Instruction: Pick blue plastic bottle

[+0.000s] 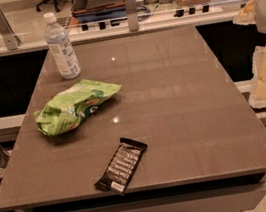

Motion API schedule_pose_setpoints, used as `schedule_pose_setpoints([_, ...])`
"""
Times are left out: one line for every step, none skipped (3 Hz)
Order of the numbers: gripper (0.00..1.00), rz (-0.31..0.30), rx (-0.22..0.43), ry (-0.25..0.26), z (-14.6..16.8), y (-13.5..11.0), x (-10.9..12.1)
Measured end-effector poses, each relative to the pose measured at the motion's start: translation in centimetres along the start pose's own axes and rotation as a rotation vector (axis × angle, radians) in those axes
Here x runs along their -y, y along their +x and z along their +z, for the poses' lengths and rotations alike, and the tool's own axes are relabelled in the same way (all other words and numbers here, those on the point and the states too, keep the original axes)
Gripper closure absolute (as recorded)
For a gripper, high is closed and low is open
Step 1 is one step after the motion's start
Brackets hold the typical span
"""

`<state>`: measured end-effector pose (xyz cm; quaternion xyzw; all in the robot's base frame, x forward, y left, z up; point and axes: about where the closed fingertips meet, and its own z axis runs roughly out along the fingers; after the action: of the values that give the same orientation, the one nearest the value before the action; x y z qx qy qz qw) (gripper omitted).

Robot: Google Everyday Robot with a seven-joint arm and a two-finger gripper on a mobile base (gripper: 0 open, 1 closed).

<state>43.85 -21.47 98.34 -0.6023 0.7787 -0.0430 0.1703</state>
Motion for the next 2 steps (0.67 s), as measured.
schedule_pose_setpoints([0.00, 0.000, 0.000, 0.000, 0.00, 0.00, 0.00])
schedule_pose_setpoints([0.00, 0.006, 0.036, 0.013, 0.04, -0.57, 0.30])
